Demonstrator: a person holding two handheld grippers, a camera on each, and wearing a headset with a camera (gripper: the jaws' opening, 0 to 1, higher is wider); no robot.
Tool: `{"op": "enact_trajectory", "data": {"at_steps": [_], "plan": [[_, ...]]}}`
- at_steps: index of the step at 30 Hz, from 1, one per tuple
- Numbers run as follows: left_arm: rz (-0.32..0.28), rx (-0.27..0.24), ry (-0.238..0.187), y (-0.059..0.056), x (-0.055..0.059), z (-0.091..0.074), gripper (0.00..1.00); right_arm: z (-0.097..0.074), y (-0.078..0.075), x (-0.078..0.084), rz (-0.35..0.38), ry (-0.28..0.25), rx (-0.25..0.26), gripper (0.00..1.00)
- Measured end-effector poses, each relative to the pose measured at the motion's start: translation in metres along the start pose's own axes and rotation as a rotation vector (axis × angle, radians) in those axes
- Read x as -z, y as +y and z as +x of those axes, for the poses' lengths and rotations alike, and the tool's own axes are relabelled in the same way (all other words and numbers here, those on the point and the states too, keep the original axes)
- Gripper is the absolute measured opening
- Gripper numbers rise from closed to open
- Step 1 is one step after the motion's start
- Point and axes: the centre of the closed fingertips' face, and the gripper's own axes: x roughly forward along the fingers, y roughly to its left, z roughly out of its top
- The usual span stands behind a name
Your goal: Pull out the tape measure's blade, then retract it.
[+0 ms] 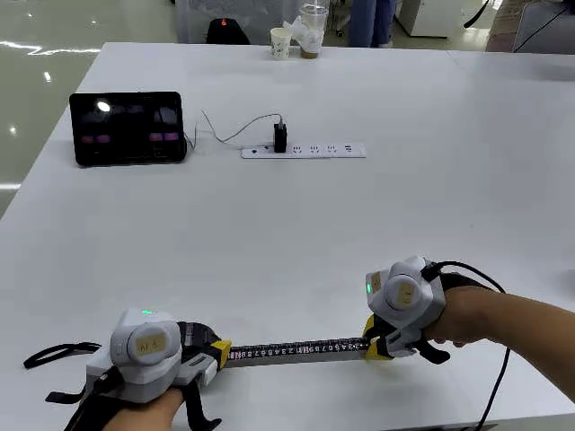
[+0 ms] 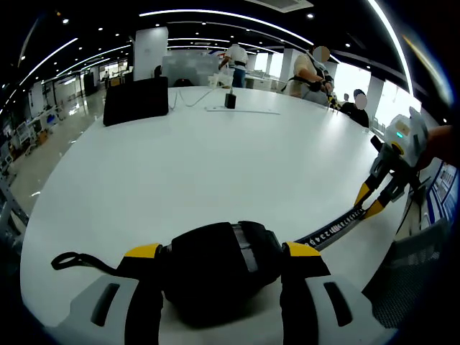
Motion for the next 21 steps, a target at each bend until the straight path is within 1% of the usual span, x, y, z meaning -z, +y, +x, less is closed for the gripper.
{"op": "enact_trajectory", "data": {"at_steps": [4, 9, 11, 13, 17, 21], "plan": [[0.002, 0.001, -0.002, -0.0005, -0.0001, -0.0004, 0.61, -0.0002, -0.0003, 0.0004, 0.001, 0.015, -0.004, 0.11], [0.003, 0.001, -0.002, -0.0007, -0.0001, -0.0006, 0.61, 0.0003, -0.0001, -0.0006, 0.007, 0.016, -0.001, 0.11], [0.003, 0.002, -0.003, -0.0007, -0.0002, -0.0006, 0.61, 0.0008, 0.0004, -0.0014, -0.007, 0.026, 0.001, 0.11], [0.003, 0.002, -0.003, -0.0008, -0.0002, -0.0007, 0.61, 0.0005, -0.0002, -0.0024, 0.011, 0.028, -0.003, 0.11], [0.004, 0.002, -0.007, -0.0011, -0.0003, -0.0011, 0.61, 0.0008, 0.0004, -0.0022, -0.015, 0.026, -0.017, 0.11], [0.006, 0.001, -0.009, -0.0012, -0.0001, -0.0011, 0.61, 0.0011, 0.0013, -0.0028, -0.032, 0.030, -0.017, 0.11]]}}
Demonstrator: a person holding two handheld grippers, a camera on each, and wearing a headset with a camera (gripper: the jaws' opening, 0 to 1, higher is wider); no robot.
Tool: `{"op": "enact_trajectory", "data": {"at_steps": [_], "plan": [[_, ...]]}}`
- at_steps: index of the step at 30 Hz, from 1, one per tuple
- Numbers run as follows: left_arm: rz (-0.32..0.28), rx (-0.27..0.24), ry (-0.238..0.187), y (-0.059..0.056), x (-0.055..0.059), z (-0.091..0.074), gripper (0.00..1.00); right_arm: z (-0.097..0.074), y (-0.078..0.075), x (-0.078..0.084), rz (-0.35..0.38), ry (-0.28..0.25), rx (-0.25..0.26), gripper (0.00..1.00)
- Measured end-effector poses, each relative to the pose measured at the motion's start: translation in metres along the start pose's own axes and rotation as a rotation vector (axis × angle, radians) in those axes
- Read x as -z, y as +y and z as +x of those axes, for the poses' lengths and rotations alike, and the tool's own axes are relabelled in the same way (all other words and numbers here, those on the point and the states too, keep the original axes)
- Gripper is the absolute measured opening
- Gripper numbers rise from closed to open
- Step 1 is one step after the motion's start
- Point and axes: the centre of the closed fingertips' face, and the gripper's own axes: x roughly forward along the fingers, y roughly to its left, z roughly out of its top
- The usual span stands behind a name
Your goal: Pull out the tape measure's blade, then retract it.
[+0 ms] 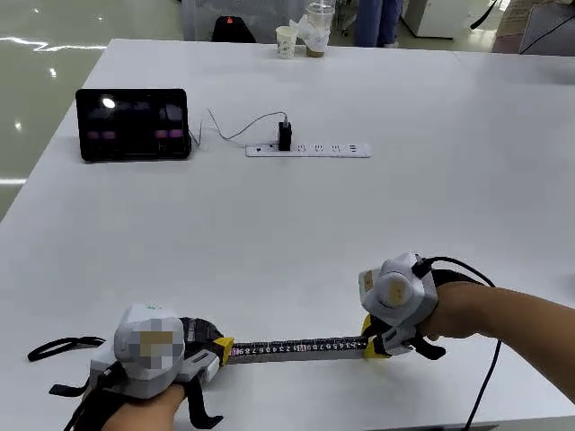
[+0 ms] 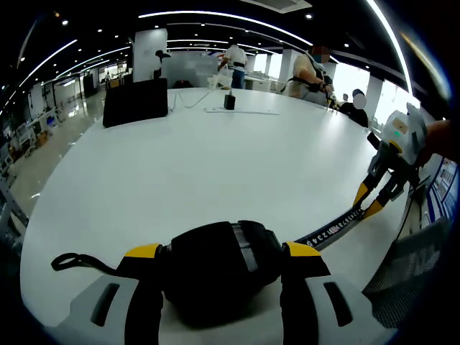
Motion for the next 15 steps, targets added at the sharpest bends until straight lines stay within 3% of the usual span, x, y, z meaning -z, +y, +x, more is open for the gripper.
{"op": "enact_trajectory", "data": {"at_steps": [15], "plan": [[0.003, 0.001, 0.000, -0.0007, -0.0001, 0.0001, 0.62, 0.0016, 0.0013, -0.0039, -0.086, -0.020, 0.004, 0.11]]}}
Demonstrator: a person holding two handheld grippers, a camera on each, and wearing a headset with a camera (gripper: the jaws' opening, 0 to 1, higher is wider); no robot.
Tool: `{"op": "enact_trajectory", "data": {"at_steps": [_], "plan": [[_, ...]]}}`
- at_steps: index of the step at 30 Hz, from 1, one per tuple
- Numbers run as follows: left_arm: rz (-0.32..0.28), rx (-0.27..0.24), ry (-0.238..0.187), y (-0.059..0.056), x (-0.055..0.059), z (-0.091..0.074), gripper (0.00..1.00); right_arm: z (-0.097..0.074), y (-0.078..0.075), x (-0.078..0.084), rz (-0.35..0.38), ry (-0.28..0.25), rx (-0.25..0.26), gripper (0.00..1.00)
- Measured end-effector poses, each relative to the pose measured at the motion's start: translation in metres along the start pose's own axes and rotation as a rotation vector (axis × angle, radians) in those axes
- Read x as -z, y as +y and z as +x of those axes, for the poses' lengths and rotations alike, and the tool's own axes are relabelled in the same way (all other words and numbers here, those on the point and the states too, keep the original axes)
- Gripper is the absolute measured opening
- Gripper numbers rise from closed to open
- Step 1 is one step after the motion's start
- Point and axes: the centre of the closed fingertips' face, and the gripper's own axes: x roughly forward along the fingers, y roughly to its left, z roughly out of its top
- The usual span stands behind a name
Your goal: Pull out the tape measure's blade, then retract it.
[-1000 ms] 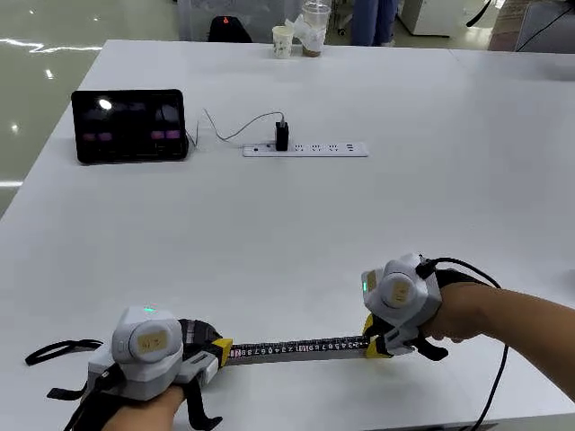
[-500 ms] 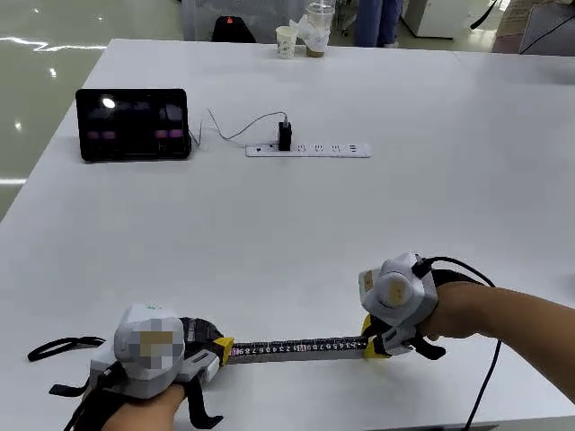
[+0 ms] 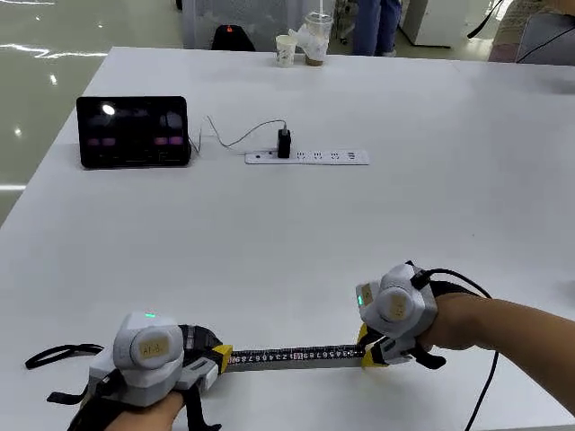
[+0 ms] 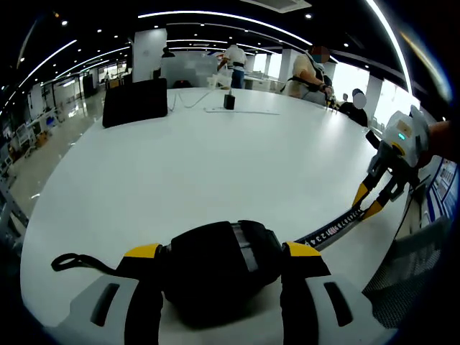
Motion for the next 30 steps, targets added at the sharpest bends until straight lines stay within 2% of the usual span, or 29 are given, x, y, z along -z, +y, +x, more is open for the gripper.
{"op": "enact_trajectory", "data": {"at_steps": [6, 23, 27, 29, 30], "plan": [[0.002, -0.001, 0.000, 0.0000, -0.0001, 0.0007, 0.62, 0.0010, 0.0001, -0.0021, 0.025, -0.024, 0.002, 0.11], [0.007, -0.001, 0.005, -0.0004, 0.0002, 0.0006, 0.62, 0.0029, -0.0007, -0.0071, 0.032, -0.010, -0.005, 0.11], [0.006, -0.001, 0.007, -0.0005, 0.0006, 0.0009, 0.62, 0.0035, 0.0004, -0.0085, 0.025, -0.003, -0.001, 0.11], [0.006, -0.001, 0.008, -0.0005, 0.0008, 0.0010, 0.62, 0.0040, 0.0006, -0.0102, -0.014, -0.013, -0.008, 0.11], [0.006, -0.001, 0.007, -0.0004, 0.0008, 0.0010, 0.62, 0.0038, 0.0008, -0.0097, -0.007, -0.014, -0.008, 0.11]]}}
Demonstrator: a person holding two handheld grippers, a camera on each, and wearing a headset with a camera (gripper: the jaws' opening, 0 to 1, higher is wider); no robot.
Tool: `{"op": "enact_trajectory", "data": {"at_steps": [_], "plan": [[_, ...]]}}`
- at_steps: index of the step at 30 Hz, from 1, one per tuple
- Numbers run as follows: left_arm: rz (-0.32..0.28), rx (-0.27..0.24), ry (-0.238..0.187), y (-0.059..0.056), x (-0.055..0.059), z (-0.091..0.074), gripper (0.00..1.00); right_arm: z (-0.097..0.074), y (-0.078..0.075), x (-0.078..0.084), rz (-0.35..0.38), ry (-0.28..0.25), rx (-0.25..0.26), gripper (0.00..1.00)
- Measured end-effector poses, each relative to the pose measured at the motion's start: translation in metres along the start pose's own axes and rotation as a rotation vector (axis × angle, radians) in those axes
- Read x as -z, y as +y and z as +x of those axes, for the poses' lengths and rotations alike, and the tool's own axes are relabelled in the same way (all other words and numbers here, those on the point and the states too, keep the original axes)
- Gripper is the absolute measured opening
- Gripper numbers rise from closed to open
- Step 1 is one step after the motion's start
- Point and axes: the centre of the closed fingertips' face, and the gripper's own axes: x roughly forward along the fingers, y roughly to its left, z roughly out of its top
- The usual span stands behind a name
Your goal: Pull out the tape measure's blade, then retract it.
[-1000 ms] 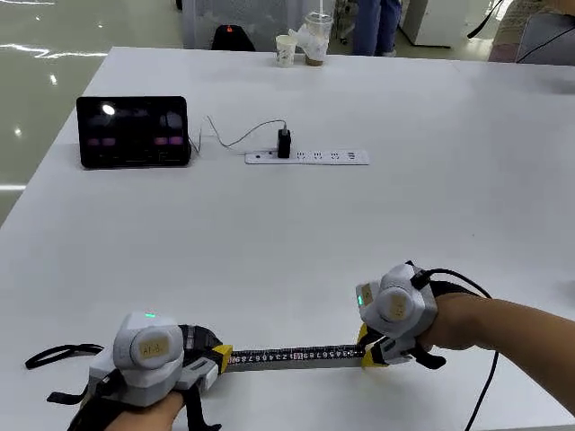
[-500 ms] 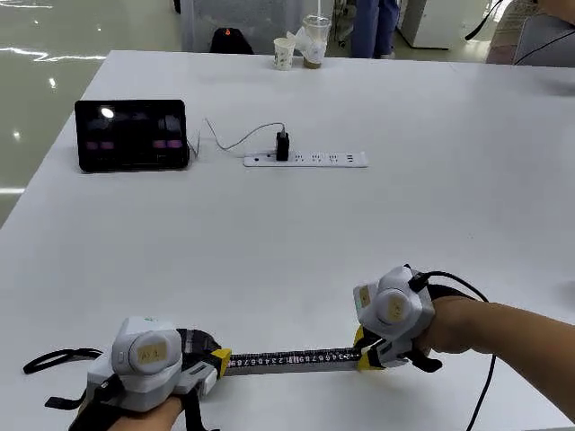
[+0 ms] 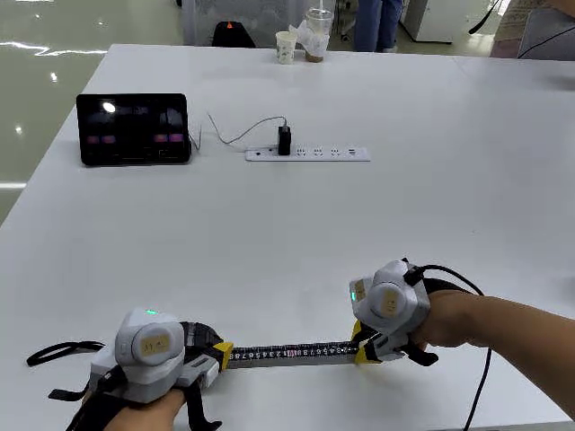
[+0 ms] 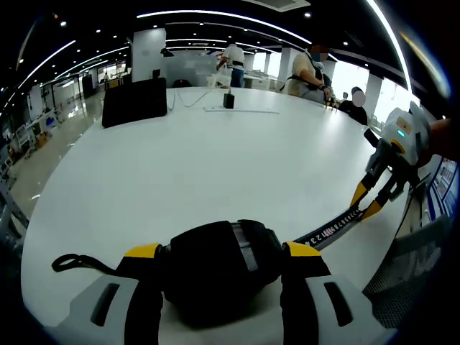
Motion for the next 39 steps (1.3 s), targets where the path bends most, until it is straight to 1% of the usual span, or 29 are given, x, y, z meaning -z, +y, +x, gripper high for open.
{"op": "enact_trajectory", "data": {"at_steps": [1, 3, 8, 14, 23, 30, 39], "plan": [[0.000, 0.000, 0.000, 0.000, 0.000, 0.000, 0.62, 0.000, -0.001, -0.001, 0.023, -0.013, -0.001, 0.11], [0.001, -0.001, -0.001, 0.000, 0.000, 0.000, 0.62, 0.000, -0.001, -0.002, 0.040, -0.018, 0.000, 0.11], [0.001, -0.001, -0.001, 0.000, 0.000, 0.000, 0.62, 0.002, -0.001, -0.006, 0.029, 0.003, 0.008, 0.11], [0.001, -0.002, 0.002, 0.001, 0.000, 0.001, 0.62, 0.002, -0.002, -0.007, 0.068, 0.001, 0.015, 0.11], [0.001, -0.002, 0.003, 0.001, 0.000, 0.000, 0.62, 0.004, -0.002, -0.010, 0.061, 0.018, 0.018, 0.11], [0.001, -0.001, 0.000, 0.001, 0.000, 0.000, 0.62, 0.005, -0.002, -0.012, 0.070, 0.008, 0.015, 0.11], [0.005, -0.001, 0.001, 0.001, 0.000, 0.000, 0.62, 0.006, -0.003, -0.015, 0.073, 0.010, 0.019, 0.11]]}}
